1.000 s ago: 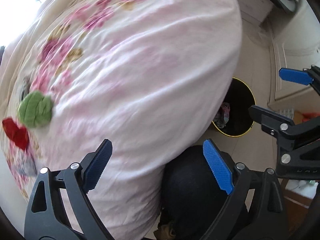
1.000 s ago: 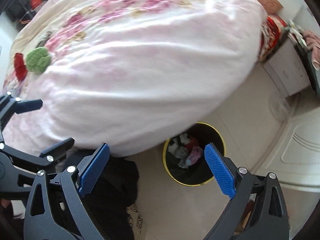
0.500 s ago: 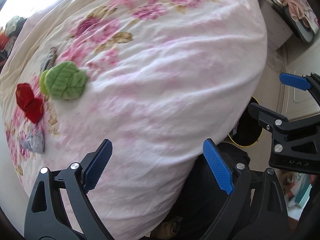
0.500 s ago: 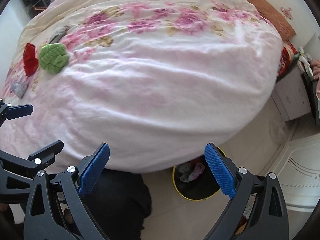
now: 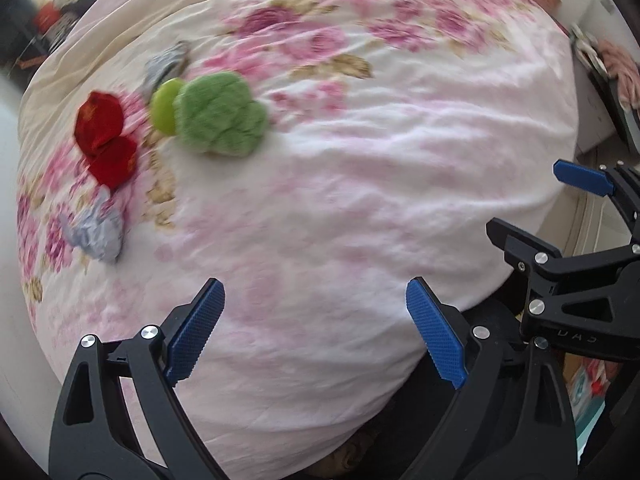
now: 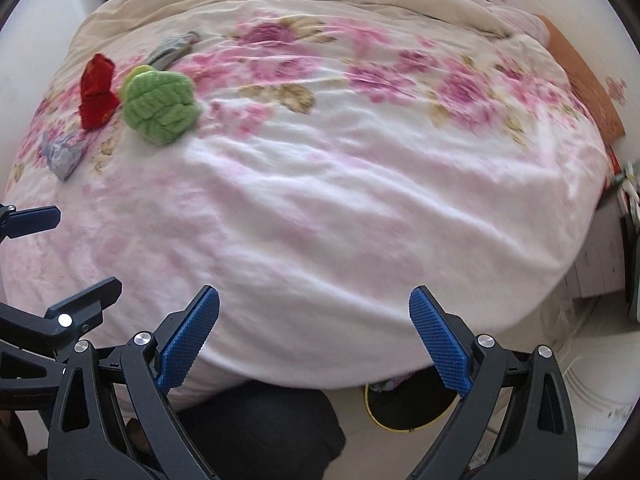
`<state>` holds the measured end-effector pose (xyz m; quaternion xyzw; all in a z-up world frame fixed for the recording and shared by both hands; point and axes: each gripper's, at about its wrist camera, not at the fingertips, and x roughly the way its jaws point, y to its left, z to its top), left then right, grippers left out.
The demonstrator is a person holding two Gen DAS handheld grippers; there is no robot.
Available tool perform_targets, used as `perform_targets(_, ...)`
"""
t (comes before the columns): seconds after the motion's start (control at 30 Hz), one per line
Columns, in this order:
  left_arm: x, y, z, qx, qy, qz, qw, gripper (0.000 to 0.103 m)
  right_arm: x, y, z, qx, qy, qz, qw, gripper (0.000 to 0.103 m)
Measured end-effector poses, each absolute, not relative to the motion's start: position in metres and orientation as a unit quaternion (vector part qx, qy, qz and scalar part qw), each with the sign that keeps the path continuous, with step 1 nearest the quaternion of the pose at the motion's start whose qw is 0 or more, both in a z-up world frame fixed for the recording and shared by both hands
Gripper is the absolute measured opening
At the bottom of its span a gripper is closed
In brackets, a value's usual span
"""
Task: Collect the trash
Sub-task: 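Move both open grippers back over the bed toward the paper and green plush, then grasp the crumpled paper with the left gripper while the right grasps the green plush toy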
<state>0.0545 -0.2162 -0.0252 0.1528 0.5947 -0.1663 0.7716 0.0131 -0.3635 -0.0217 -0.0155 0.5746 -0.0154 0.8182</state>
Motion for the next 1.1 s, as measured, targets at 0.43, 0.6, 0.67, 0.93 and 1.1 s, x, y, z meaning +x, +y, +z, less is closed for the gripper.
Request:
perform_targets(0.43, 0.088, -0.144, -0.021, 0.080, 0.598, -0.100, 0.791, 0.090, 0.064, -0.299, -0.017, -0.054, 0.563, 0.043, 0.823, 0.092)
perform_targets(0.6, 0.098, -0.123, -0.023, 0.060, 0.598, -0.080, 0.795, 0.090, 0.080, -0.278, -0.018, -0.073, 0.560, 0.056, 0.824, 0.092)
perform_targets(0.67, 0.101, -0.117, -0.025, 0.055, 0.600, -0.077, 0.795, 0.090, 0.085, -0.271, -0.019, -0.081, 0.559, 0.058, 0.823, 0.092)
perform_targets(0.93, 0.113, -0.096, -0.032, 0.051, 0.602, -0.064, 0.795, 0.090, 0.106, -0.248, -0.026, -0.095, 0.560, 0.070, 0.820, 0.092)
perform_targets(1.1, 0.124, -0.084, -0.037, 0.044, 0.602, -0.060, 0.795, 0.097, 0.115, -0.240, -0.030, -0.100, 0.559, 0.077, 0.819, 0.092)
